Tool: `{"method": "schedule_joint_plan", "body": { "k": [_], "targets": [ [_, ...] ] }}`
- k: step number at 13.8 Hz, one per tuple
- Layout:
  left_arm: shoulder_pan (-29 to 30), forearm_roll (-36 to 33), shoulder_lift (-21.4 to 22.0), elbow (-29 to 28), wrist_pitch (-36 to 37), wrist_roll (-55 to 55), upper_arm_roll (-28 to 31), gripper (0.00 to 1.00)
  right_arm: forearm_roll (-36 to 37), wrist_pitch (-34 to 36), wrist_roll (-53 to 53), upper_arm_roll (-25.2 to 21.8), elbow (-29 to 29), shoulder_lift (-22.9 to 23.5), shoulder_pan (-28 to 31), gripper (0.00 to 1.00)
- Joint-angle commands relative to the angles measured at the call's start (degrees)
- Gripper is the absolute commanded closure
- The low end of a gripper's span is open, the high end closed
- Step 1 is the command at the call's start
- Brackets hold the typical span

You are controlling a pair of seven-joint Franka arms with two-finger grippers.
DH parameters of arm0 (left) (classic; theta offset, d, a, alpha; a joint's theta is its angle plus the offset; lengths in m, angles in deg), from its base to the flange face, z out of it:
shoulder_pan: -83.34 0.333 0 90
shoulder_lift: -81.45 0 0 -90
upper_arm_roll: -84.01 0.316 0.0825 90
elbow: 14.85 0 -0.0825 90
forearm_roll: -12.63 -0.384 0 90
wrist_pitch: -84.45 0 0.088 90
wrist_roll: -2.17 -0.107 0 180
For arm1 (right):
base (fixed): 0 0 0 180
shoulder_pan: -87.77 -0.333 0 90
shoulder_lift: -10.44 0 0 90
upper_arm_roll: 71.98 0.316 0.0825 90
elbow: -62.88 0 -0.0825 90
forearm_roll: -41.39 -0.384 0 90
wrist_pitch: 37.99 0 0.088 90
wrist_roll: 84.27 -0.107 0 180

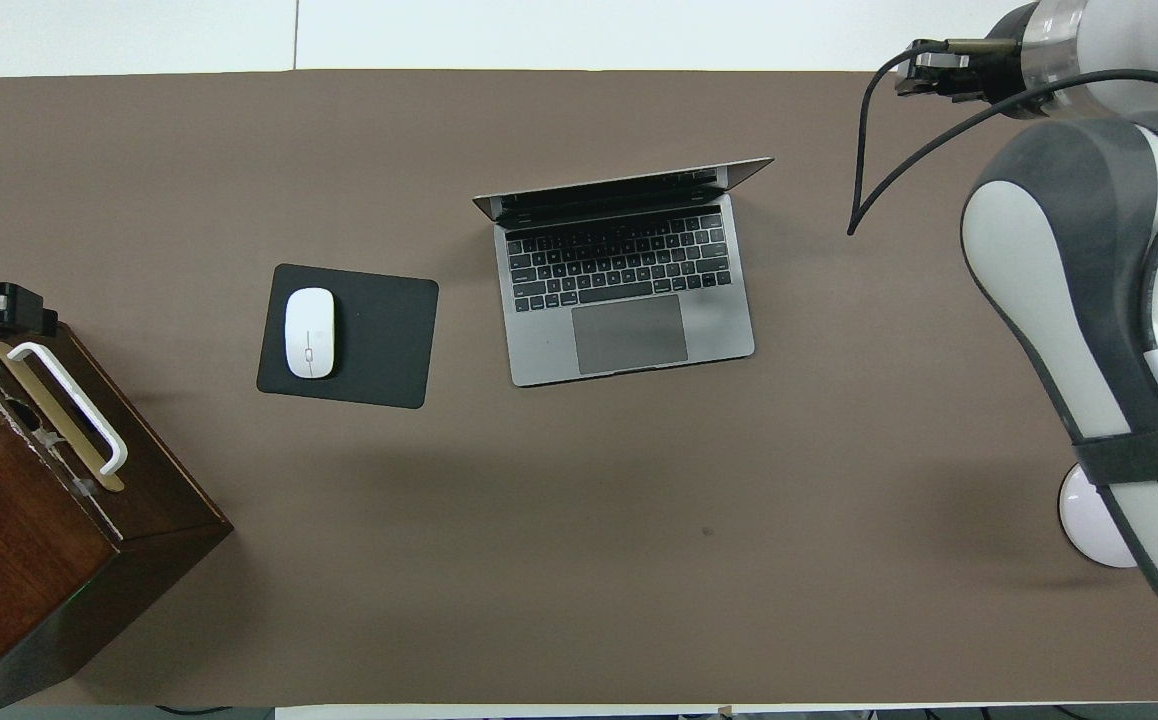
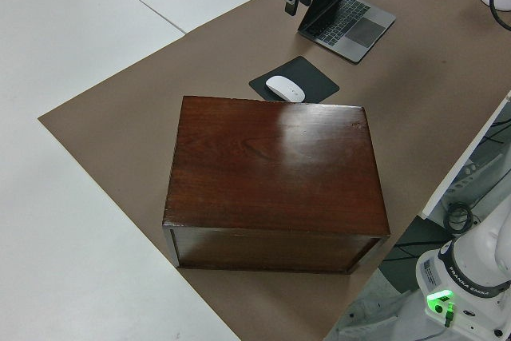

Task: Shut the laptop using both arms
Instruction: 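Move the right gripper toward the laptop lid while the left gripper advances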

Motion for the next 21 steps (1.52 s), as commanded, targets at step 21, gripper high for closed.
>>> {"method": "schedule_joint_plan", "body": {
  "k": [21],
  "targets": [
    [-25.0, 2.0, 12.5, -43.9, -51.1, 10.5, 0.2, 1.00, 4.8, -1.9, -23.7, 0.3, -3.5, 0.7, -7.6, 1.00]
  ]
}}
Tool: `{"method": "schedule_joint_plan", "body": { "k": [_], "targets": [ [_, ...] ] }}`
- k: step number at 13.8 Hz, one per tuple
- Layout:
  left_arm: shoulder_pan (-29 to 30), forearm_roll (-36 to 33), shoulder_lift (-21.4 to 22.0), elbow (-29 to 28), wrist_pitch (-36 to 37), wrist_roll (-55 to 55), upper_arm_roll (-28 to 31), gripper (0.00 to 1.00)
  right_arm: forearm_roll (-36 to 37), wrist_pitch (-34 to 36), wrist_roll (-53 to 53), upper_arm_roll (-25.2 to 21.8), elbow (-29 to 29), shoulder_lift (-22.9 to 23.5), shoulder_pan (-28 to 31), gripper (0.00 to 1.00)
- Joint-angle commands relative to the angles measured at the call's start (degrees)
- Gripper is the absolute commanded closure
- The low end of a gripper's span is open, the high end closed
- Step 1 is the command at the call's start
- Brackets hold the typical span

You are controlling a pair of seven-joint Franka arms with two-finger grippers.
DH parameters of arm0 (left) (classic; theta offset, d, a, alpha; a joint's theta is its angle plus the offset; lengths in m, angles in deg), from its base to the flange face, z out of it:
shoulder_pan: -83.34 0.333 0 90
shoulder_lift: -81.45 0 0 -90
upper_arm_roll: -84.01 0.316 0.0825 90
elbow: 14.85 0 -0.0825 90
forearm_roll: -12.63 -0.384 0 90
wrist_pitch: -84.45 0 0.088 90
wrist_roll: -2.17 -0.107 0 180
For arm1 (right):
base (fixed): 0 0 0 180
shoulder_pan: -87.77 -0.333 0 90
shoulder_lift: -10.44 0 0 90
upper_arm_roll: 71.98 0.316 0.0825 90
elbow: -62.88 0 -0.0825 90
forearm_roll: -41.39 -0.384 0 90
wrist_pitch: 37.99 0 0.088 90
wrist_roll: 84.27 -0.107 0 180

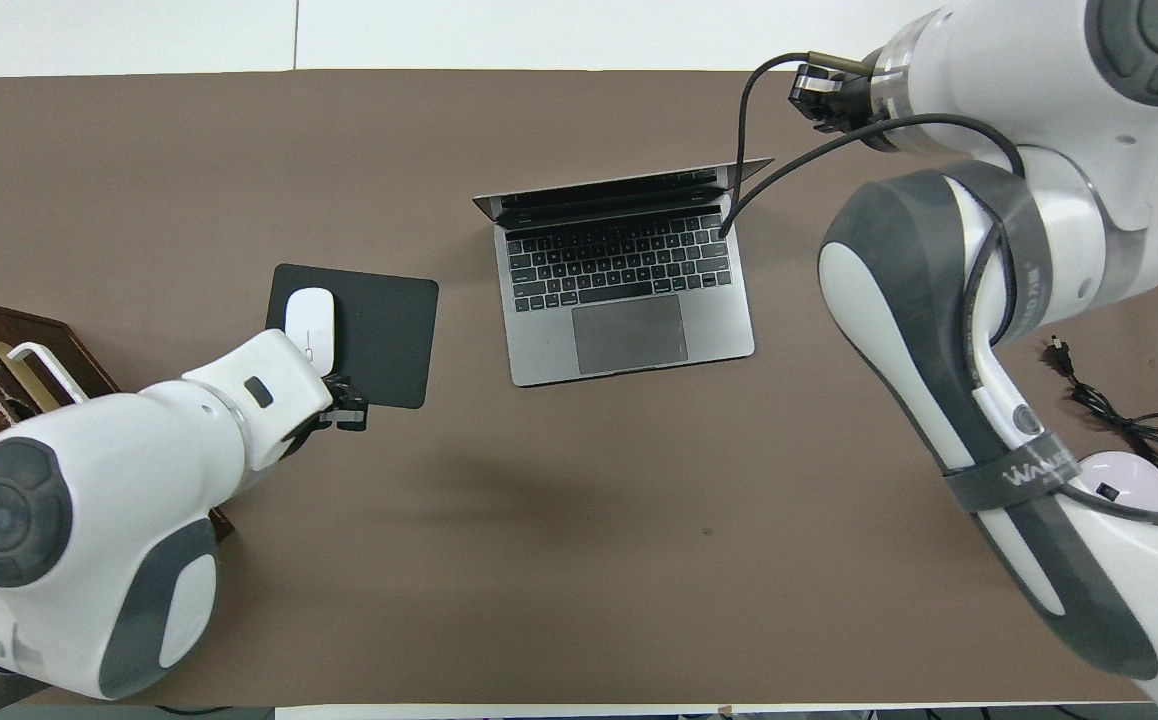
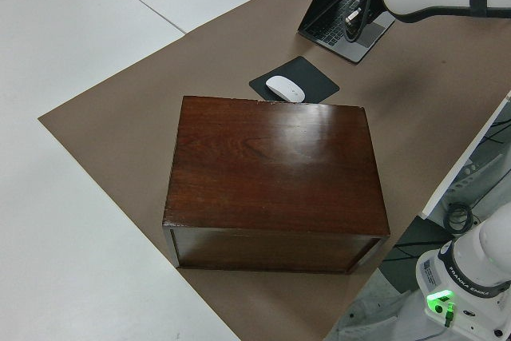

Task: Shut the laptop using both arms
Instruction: 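Move the right gripper toward the laptop lid while the left gripper advances, then bring the left gripper beside the laptop while the right gripper reaches the lid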

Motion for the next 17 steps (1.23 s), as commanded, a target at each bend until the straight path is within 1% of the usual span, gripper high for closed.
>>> {"method": "schedule_joint_plan", "body": {
  "k": [1, 2, 4, 8, 12, 14, 16, 17],
  "targets": [
    [-4.1, 0.3, 0.6, -6.6, -10.5, 1.0, 0.8, 1.00, 1.9, -0.5, -3.6, 0.1, -1.9, -1.1, -0.7, 1.00],
    [-5.2, 0.3, 0.1, -7.5, -13.0, 1.0, 0.8, 1.00, 2.0, -0.4, -4.1, 0.2, -1.9, -1.3, -0.8, 1.00],
    [-7.0, 0.3, -2.8, -8.0, -18.0, 1.4, 0.8, 1.00, 3.3, -0.4, -4.6, 0.1, -3.2, -1.9, -1.8, 1.00],
    [-11.5, 0.4, -12.2, -9.3, -34.3, 6.3, 0.8, 1.00, 6.6, -1.3, -4.5, 0.2, -2.6, -1.4, -1.8, 1.00],
    [-13.6, 0.4, -17.2, -9.3, -42.6, 7.5, 0.8, 1.00, 6.9, -4.2, -4.2, 0.1, -2.3, -1.4, -1.8, 1.00],
    [-14.1, 0.4, -20.8, -9.1, -48.1, 8.2, 0.8, 1.00, 10.3, -4.3, -3.1, 0.2, -1.8, -1.0, -1.5, 1.00],
    [-14.4, 0.4, -23.9, -8.6, -52.4, 8.6, 0.8, 1.00, 10.7, -6.5, -1.1, 0.2, 1.6, 1.1, -1.0, 1.00],
    [-14.4, 0.4, -25.7, -7.9, -54.7, 8.6, 0.8, 1.00, 10.8, -6.8, 0.5, 0.2, 1.9, 1.5, -0.9, 1.00]
  ]
}}
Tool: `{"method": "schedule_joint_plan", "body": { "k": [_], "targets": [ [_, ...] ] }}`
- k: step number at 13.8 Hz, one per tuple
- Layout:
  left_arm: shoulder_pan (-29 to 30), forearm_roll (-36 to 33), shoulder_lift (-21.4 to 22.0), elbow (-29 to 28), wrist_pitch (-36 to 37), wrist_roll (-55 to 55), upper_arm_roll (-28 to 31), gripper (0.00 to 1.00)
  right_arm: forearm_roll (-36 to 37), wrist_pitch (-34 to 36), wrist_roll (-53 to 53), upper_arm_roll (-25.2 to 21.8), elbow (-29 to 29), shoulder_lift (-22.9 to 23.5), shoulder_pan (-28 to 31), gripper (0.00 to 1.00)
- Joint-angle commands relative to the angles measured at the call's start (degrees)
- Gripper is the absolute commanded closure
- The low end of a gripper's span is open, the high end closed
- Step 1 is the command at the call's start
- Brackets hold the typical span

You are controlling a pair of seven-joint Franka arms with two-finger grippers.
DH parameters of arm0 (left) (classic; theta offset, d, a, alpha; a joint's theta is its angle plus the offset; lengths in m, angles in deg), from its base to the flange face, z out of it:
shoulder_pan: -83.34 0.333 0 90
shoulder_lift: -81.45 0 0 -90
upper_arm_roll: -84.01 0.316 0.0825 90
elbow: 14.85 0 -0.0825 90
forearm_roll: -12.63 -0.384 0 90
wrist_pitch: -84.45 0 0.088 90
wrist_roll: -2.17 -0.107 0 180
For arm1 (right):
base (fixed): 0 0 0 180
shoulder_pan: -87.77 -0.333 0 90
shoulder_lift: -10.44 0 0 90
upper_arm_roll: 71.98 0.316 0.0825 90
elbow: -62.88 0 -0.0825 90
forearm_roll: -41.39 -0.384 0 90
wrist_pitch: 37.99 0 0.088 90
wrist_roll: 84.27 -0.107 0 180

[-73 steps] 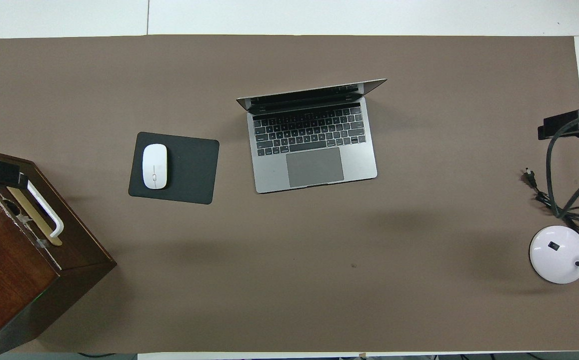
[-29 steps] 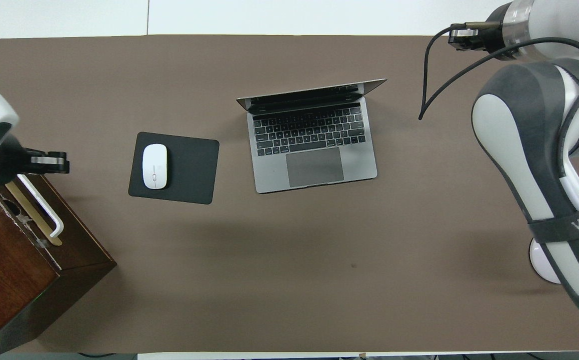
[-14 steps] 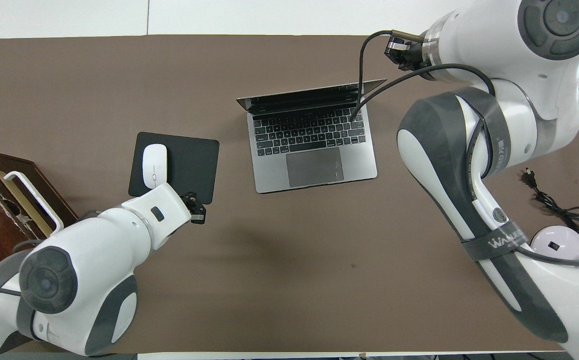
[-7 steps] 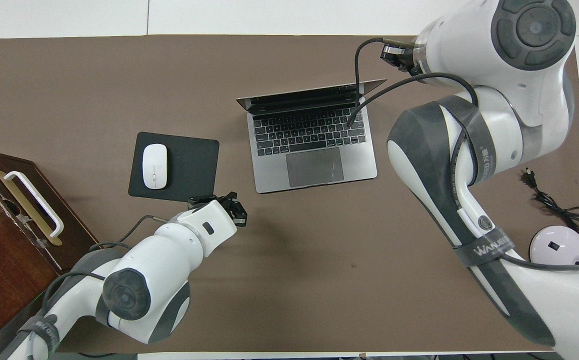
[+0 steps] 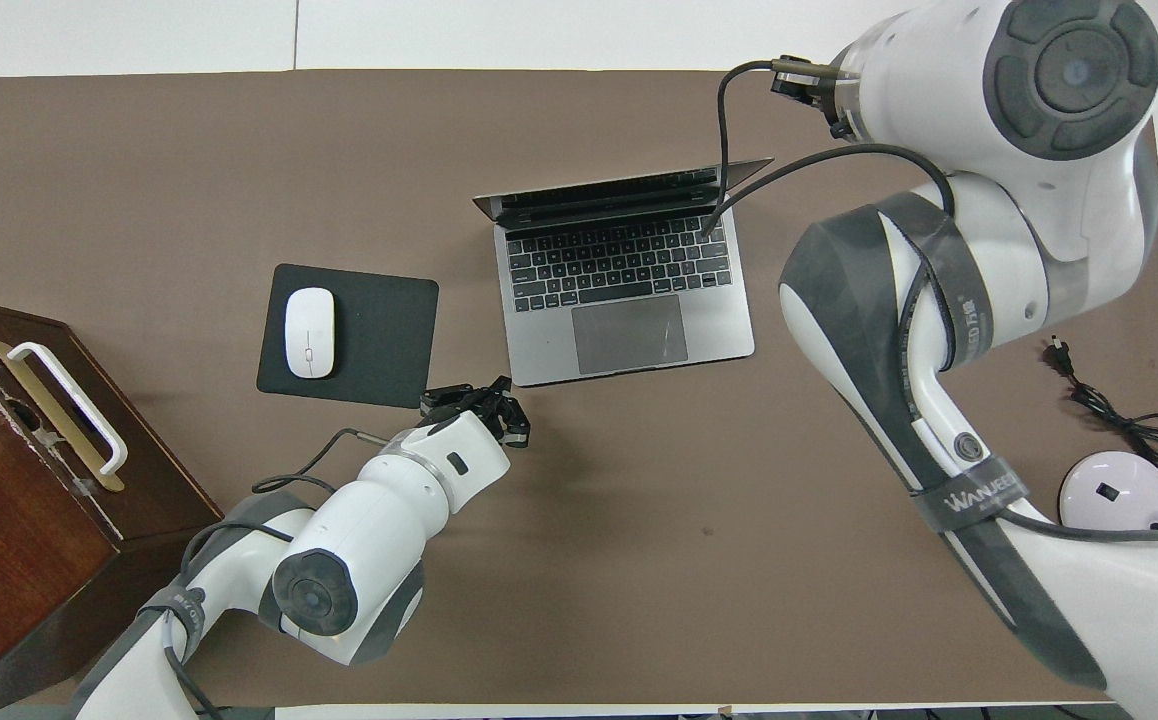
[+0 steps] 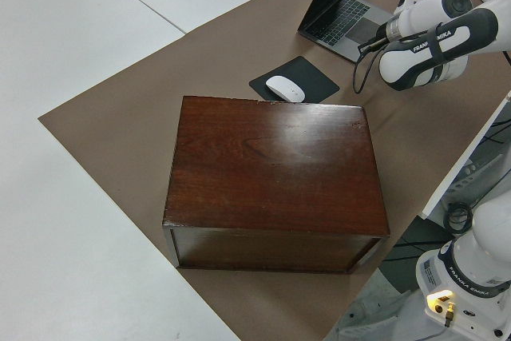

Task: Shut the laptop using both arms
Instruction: 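Bring the left gripper beside the laptop while the right gripper reaches the lid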

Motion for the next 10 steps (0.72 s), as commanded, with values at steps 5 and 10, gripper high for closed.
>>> {"method": "schedule_joint_plan", "body": {
  "k": [5, 10],
  "targets": [
    [-1.3, 0.9, -7.8, 2.4, -10.3, 0.8, 0.9, 1.00, 7.8, -1.4, 8.5, 0.4, 2.3, 2.6, -0.2, 1.00],
    [-1.8, 3.2, -10.3, 5.3, -11.7, 1.1, 0.9, 1.00, 9.7, -2.1, 8.4, 0.1, 2.6, 4.3, -3.9, 1.00]
  ]
}}
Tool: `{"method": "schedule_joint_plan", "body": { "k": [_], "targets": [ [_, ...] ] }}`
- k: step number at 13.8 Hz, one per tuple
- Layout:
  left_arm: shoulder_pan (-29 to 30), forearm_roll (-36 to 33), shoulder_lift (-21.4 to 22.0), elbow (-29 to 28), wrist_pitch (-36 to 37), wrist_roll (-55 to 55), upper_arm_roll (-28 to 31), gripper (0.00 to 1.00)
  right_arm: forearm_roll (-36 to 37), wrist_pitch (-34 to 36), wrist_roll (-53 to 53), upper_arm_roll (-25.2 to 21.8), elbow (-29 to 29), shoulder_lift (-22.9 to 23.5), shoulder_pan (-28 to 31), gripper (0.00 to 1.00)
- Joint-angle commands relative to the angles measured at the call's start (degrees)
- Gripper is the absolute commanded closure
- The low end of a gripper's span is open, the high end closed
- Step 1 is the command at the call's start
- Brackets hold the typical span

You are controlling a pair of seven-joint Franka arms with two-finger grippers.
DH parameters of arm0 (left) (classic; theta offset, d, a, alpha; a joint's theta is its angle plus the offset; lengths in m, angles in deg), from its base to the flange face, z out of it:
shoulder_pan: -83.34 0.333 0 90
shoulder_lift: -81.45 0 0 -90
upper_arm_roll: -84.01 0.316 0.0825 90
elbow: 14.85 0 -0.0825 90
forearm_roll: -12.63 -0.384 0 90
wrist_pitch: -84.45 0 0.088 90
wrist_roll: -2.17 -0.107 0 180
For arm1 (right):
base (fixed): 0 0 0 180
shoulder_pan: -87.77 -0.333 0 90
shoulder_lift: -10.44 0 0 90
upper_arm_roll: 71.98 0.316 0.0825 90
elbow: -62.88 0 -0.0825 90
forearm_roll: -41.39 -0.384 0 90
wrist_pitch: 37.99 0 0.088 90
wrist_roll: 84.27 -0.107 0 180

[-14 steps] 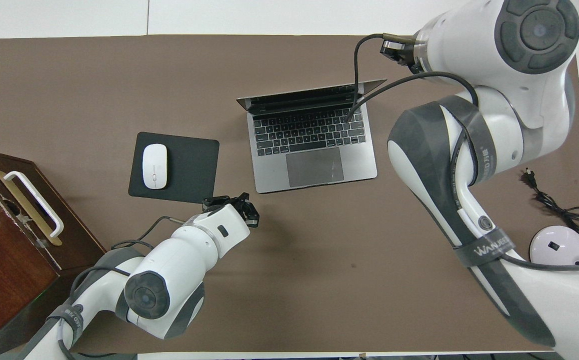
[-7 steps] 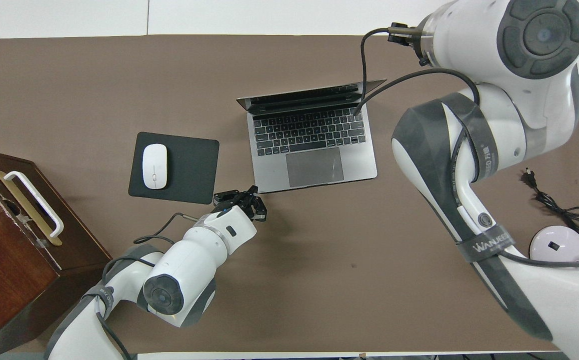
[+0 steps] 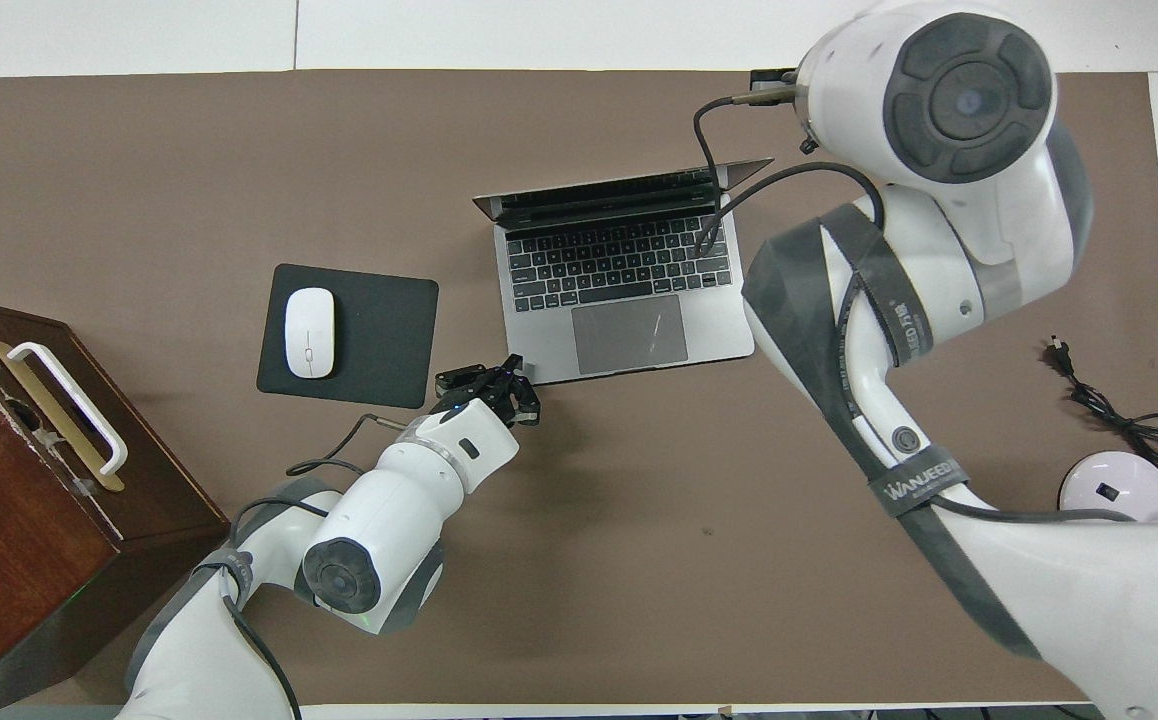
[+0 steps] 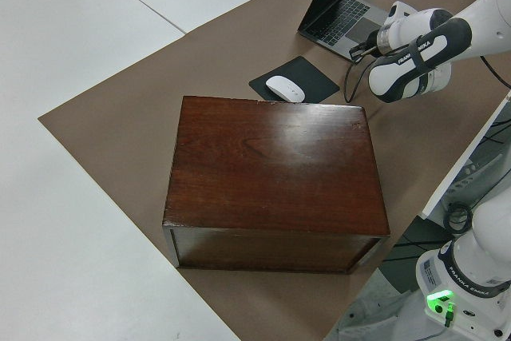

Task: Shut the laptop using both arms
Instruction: 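Bring the left gripper beside the laptop while the right gripper reaches the lid, then push the laptop lid down toward the keyboard with the right gripper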

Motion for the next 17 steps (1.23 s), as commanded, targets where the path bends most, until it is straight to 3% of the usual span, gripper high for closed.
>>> {"method": "schedule_joint_plan", "body": {
  "k": [1, 7, 17],
  "targets": [
    [-1.7, 1.8, -2.4, 2.4, -1.8, 0.6, 0.9, 1.00, 2.0, -0.4, -1.6, -0.1, 1.6, 1.5, -1.6, 1.00],
    [-1.5, 2.1, -3.7, 2.9, -1.8, 0.5, 1.0, 1.00, 8.6, 0.5, -11.0, 0.0, 1.5, 1.5, -6.3, 1.00],
    [-1.0, 1.8, -5.9, 2.9, -1.8, -0.5, 1.0, 1.00, 9.2, -0.8, -15.5, 0.0, 1.9, 4.3, -6.3, 1.00]
  ]
}}
